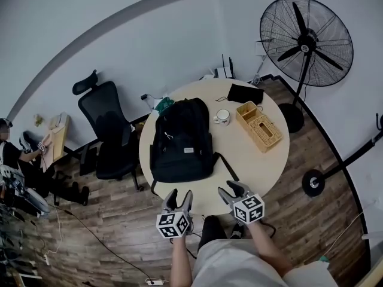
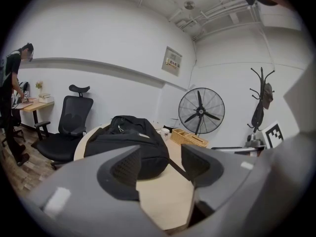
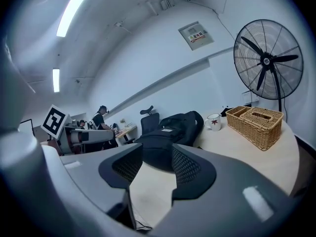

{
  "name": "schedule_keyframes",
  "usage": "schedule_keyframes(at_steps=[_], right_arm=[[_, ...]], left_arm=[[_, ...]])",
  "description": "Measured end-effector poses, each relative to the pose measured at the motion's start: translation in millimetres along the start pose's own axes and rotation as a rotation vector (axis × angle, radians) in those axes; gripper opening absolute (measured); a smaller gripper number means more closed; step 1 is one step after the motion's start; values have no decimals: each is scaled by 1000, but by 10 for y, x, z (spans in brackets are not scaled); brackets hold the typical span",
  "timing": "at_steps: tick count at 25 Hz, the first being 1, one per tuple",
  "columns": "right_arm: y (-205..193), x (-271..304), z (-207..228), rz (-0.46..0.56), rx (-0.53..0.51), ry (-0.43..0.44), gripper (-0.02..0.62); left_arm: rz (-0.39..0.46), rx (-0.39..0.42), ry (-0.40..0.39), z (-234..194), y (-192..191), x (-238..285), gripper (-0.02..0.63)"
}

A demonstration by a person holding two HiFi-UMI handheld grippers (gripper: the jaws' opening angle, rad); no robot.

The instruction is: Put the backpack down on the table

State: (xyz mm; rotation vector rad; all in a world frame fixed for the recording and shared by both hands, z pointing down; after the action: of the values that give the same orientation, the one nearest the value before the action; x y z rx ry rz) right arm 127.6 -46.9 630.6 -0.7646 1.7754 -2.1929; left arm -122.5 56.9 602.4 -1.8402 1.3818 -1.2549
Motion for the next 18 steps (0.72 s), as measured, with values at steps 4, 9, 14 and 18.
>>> schedule_keyframes(at_steps=[4, 9, 14, 18], right_arm=[[14, 9, -11, -6, -4, 11, 176], [45, 21, -44, -1, -10, 16, 154], [45, 77, -85, 0, -11, 33, 128], [36, 117, -139, -3, -16, 49, 73]], left_arm=[[25, 2, 2, 19, 31, -46, 246], [50, -11, 17, -7, 53, -114, 146], [41, -20, 28, -53, 29, -156, 84], [43, -48, 28, -125, 8, -204, 57]])
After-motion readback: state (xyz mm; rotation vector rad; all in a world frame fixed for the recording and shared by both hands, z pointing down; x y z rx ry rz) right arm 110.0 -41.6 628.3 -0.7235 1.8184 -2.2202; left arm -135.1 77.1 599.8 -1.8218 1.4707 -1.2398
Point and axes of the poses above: the fingertips, and each gripper's own axes: x forward along the fingers, z to its right, y out of its top, the point moved 10 cm from there along -x, backward along the fingers, and after that the axes turned 15 degrees about -x, right-handed, at the moved point
